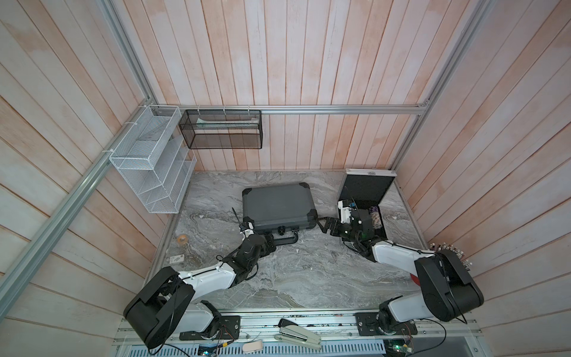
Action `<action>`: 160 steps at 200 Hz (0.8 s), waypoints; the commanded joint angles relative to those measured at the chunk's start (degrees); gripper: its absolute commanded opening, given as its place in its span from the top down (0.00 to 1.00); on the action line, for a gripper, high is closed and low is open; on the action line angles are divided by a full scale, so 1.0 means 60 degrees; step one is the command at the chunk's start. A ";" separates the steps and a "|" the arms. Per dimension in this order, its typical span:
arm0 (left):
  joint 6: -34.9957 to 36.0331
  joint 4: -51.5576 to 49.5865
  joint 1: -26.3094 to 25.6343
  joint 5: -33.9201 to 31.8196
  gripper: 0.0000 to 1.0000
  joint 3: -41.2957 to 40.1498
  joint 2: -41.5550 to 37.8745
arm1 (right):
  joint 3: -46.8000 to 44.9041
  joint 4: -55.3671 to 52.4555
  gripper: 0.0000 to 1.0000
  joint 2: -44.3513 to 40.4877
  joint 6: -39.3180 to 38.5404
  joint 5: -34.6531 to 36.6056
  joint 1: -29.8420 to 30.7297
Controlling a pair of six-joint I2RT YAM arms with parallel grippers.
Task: Open the poker set cases
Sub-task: Move the poker set case to the center of the board.
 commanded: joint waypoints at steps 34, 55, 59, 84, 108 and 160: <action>0.0602 0.0513 -0.0033 -0.1012 0.00 -0.0486 -0.1502 | -0.1660 0.2887 0.04 -0.0375 0.1098 0.0618 0.1704; 0.0949 0.0759 -0.0035 -0.1071 0.00 -0.0684 -0.2106 | -0.1846 0.3848 0.06 0.0323 0.1803 0.0898 0.2206; 0.1007 0.0741 -0.0024 -0.1084 0.00 -0.0691 -0.2185 | -0.1847 0.4057 0.08 0.0510 0.1927 0.0881 0.2281; 0.1108 0.0548 -0.0021 -0.1174 0.00 -0.0788 -0.2579 | -0.1429 0.4403 0.14 0.1600 0.2505 0.0870 0.2765; 0.1011 0.0694 0.0011 -0.1096 0.00 -0.1100 -0.2924 | -0.1195 0.4536 0.18 0.2232 0.2941 0.1163 0.3103; 0.0891 0.1122 0.0155 -0.0759 0.00 -0.1594 -0.3404 | -0.0892 0.5056 0.25 0.3261 0.3351 0.1203 0.3116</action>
